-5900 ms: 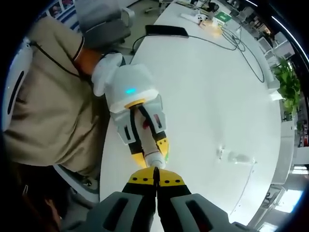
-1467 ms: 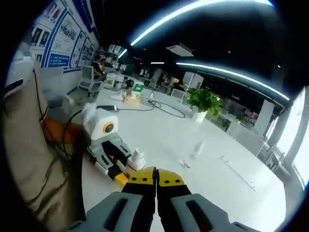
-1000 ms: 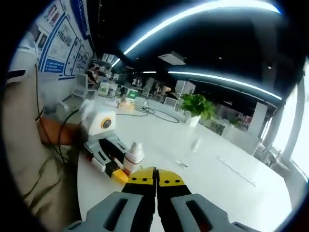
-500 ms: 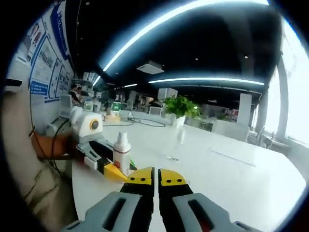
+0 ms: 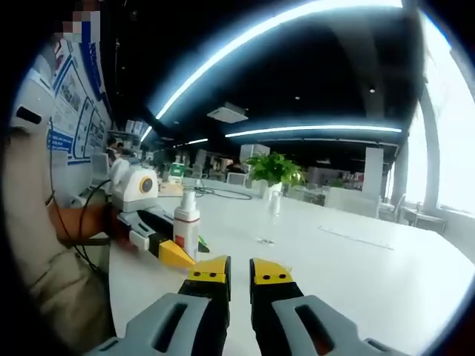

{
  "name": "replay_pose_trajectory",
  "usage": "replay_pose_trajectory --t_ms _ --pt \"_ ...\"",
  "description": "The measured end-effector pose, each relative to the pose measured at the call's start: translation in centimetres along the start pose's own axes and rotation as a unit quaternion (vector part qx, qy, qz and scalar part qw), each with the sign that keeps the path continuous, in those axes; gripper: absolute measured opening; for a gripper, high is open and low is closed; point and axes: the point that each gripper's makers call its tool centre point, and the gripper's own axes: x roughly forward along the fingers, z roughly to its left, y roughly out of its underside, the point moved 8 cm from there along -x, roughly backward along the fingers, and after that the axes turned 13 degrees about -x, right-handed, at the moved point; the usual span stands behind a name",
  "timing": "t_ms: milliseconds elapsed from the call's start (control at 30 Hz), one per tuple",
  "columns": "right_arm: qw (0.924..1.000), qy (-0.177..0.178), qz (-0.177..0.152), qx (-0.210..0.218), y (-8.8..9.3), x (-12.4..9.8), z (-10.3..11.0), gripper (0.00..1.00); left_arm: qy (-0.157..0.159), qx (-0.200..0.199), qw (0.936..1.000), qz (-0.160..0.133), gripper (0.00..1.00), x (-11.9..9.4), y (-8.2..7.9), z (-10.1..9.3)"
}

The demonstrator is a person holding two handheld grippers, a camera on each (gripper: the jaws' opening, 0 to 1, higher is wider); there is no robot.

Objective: Clamp pump bottle remove cover press pump head put on cover

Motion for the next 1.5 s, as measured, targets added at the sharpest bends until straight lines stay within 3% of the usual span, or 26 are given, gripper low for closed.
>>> replay_pose_trajectory --t_ms 233,600,667,900,1500 --pt "0.9999 0.007 -0.012 0.007 0.9 0.3 0.6 0.04 -0.001 0.002 1.0000 0.000 0.14 0.0 0.0 0.0" --pt "0.9999 -0.010 -0.001 0.005 1.8 0.3 1.4 0.05 -0.001 0.002 1.0000 -0.001 0.14 0.0 0.0 -0.1" --pt "0.9997 -0.023 -0.008 -0.002 1.8 0.2 1.8 0.05 -0.001 0.003 1.0000 -0.001 0.14 0.0 0.0 0.0" --pt "0.9994 -0.014 -0.023 -0.023 1.7 -0.2 1.8 0.04 -0.001 0.004 1.0000 -0.001 0.14 0.0 0.0 0.0" --pt "0.9993 0.005 -0.020 0.031 2.0 -0.2 0.9 0.05 -0.002 0.005 1.0000 -0.001 0.14 0.0 0.0 0.1"
